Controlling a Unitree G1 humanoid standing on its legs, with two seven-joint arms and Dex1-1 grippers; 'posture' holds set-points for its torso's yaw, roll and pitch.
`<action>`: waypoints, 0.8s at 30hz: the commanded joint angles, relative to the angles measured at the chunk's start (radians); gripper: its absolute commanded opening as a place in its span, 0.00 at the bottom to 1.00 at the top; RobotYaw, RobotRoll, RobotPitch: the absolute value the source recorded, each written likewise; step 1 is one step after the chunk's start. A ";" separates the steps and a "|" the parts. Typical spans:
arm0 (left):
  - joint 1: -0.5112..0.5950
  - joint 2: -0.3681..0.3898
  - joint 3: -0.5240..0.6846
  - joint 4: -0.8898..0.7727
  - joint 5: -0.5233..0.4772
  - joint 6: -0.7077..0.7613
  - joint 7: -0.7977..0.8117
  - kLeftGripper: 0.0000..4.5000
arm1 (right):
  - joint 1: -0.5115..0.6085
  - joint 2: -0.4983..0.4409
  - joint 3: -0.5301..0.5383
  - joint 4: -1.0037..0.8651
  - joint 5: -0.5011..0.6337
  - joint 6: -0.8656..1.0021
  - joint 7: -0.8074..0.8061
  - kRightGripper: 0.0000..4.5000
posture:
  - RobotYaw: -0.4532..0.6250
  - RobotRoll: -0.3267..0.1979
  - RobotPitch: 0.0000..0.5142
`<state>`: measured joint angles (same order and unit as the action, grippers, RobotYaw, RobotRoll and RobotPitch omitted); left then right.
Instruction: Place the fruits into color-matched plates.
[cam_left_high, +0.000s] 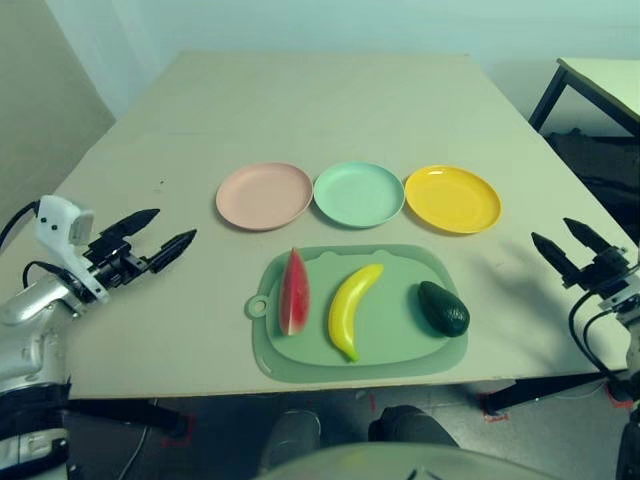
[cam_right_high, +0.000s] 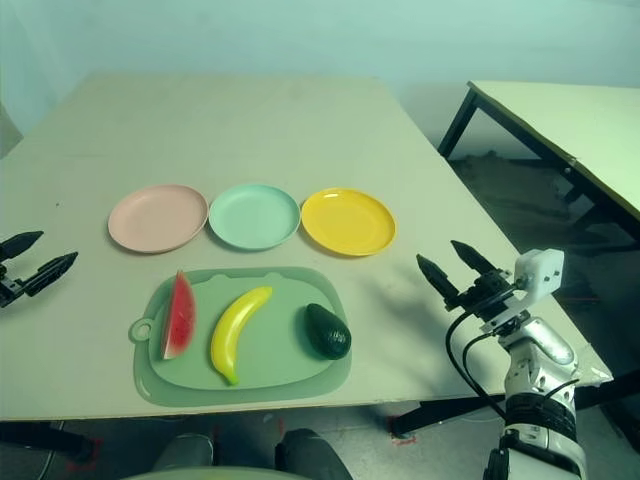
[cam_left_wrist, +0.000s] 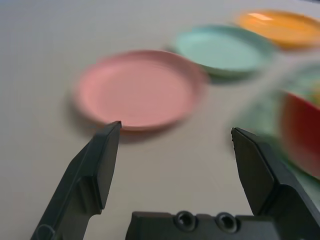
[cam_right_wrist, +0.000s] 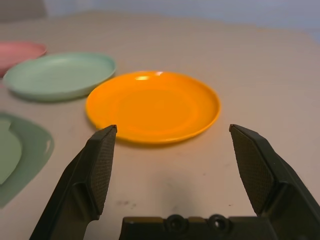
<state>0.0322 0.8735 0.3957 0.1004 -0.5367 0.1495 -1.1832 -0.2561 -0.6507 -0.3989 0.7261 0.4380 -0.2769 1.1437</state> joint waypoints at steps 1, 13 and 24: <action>0.028 0.032 -0.041 -0.098 -0.026 0.024 -0.098 0.99 | -0.033 -0.058 0.067 -0.007 -0.089 -0.035 0.009 1.00 | 0.49 0.62 0.05; 0.053 0.019 -0.076 -0.220 0.001 -0.002 -0.105 0.99 | -0.109 -0.300 0.330 -0.417 -0.279 -0.139 0.186 1.00 | 0.48 0.62 0.09; 0.055 0.041 -0.059 -0.233 -0.010 0.013 -0.102 0.99 | -0.623 -0.464 0.815 -0.447 -0.271 -0.617 0.471 1.00 | 0.48 0.62 0.13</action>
<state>0.0837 0.9064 0.3351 -0.1173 -0.5517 0.1554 -1.2881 -0.8493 -1.1018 0.3352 0.2868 0.1420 -0.8241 1.6020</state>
